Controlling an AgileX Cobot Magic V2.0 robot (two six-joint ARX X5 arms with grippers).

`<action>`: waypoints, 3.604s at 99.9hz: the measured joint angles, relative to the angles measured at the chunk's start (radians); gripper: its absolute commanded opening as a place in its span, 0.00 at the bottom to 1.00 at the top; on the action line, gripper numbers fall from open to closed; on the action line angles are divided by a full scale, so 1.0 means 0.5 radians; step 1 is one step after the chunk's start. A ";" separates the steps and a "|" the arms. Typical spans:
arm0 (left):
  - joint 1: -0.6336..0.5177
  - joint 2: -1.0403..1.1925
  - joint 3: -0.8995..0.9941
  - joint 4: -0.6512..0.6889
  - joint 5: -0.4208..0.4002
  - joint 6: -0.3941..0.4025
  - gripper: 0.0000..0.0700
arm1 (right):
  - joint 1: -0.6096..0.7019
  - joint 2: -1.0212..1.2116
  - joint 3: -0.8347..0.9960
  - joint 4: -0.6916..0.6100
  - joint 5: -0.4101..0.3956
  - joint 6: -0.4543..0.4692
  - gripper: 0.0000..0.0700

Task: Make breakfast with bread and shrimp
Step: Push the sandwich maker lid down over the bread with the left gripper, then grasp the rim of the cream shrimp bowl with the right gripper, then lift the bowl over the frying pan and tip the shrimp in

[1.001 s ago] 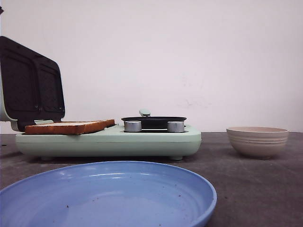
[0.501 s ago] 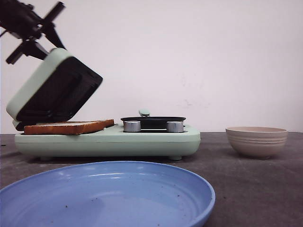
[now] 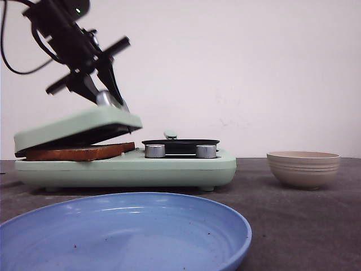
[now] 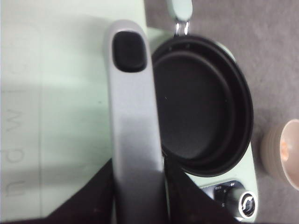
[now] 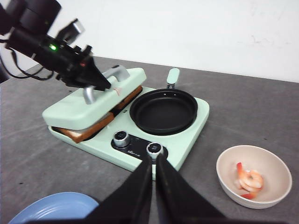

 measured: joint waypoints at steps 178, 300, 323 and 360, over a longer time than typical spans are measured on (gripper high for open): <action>-0.265 -1.956 0.221 -0.952 -0.322 0.503 0.02 | -1.411 2.368 0.617 0.082 -0.714 0.391 0.49; -0.301 -1.936 0.219 -1.015 -0.323 0.518 0.02 | -0.539 2.375 1.247 0.984 -0.558 0.385 0.00; -0.301 -1.940 0.219 -1.016 -0.322 0.518 0.02 | -0.377 2.483 1.588 0.993 -0.264 0.174 0.00; -0.301 -1.970 0.219 -1.059 -0.322 0.518 0.02 | -0.269 2.693 1.622 1.048 0.330 -0.468 0.00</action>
